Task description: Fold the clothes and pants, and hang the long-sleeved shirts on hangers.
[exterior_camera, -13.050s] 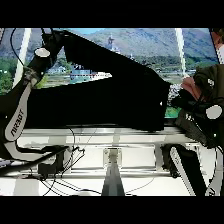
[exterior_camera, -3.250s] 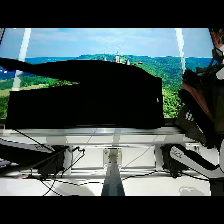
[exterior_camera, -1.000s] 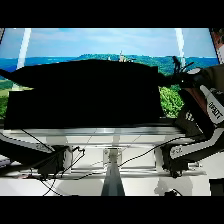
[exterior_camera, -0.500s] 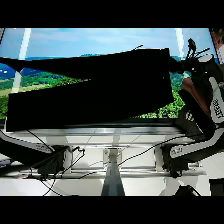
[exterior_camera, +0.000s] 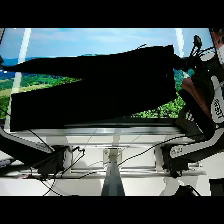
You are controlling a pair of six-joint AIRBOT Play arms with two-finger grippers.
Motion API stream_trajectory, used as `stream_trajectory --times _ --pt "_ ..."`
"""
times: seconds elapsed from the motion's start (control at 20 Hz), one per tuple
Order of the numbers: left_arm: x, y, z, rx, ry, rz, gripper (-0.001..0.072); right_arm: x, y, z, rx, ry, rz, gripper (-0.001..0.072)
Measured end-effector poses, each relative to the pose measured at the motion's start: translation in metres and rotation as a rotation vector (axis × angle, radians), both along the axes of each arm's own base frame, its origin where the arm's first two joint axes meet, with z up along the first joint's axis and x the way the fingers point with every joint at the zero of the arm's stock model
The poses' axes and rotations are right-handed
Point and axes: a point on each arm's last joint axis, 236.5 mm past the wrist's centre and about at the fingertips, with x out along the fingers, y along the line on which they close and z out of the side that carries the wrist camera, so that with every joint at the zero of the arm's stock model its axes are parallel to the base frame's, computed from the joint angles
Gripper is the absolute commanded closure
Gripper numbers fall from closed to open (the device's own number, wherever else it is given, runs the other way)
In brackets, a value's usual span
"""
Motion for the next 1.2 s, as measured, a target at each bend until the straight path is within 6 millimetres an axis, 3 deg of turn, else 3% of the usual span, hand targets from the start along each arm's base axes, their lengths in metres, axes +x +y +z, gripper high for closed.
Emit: stream_trajectory --times 0.25,0.3,0.35,0.4,0.45,0.5,0.65,0.75,0.8,0.9,0.95,1.0,1.05,1.1,1.2 --pt "-0.017 -0.013 -0.044 -0.087 0.128 -0.017 0.0696 0.000 -0.001 0.000 -0.003 -0.001 -0.002 0.0685" --pt "-0.019 -0.014 -0.048 -0.095 0.139 -0.018 0.0696 0.000 -0.001 0.000 -0.003 -0.001 -0.003 0.0557" --pt "-0.020 -0.015 -0.051 -0.102 0.148 -0.019 0.0683 0.000 -0.001 0.000 -0.003 -0.001 -0.004 0.0258" --pt "-0.021 -0.015 -0.053 -0.103 0.152 -0.020 0.0567 0.001 -0.002 0.000 -0.004 -0.003 -0.006 0.0072" --pt "-0.021 -0.015 -0.054 -0.102 0.155 -0.020 0.0270 0.001 -0.002 0.000 -0.007 -0.003 -0.003 0.0067" --pt "-0.021 -0.015 -0.055 -0.103 0.155 -0.020 0.0025 0.001 -0.002 0.000 -0.009 -0.004 0.001 0.0067" --pt "-0.020 -0.012 -0.051 -0.092 0.148 -0.019 0.0021 -0.001 0.000 0.005 -0.013 -0.007 0.017 0.0067" --pt "-0.019 -0.005 -0.036 -0.052 0.132 -0.017 0.0033 -0.005 0.001 0.013 -0.026 -0.012 0.035 0.0069" --pt "-0.019 -0.001 -0.025 -0.026 0.121 -0.016 0.0114 -0.008 0.001 0.020 -0.040 -0.018 0.046 0.0135" --pt "-0.018 0.004 0.003 0.023 0.084 -0.012 0.0355 -0.014 -0.001 0.035 -0.076 -0.027 0.068 0.0326" --pt "-0.018 0.005 0.017 0.041 0.063 -0.011 0.0442 -0.020 -0.001 0.046 -0.094 -0.031 0.079 0.0349" --pt "-0.018 0.004 0.033 0.054 0.037 -0.011 0.0601 -0.025 -0.001 0.056 -0.114 -0.034 0.092 0.0414" --pt "-0.016 -0.001 0.049 0.051 0.005 -0.013 0.0697 -0.033 -0.002 0.066 -0.136 -0.030 0.109 0.0552" --pt "-0.015 -0.008 0.062 0.039 -0.021 -0.018 0.0697 -0.042 -0.002 0.076 -0.157 -0.024 0.123 0.0668" --pt "-0.017 -0.027 0.085 -0.003 -0.057 -0.039 0.0698 -0.064 -0.004 0.091 -0.207 0.005 0.159 0.0694"
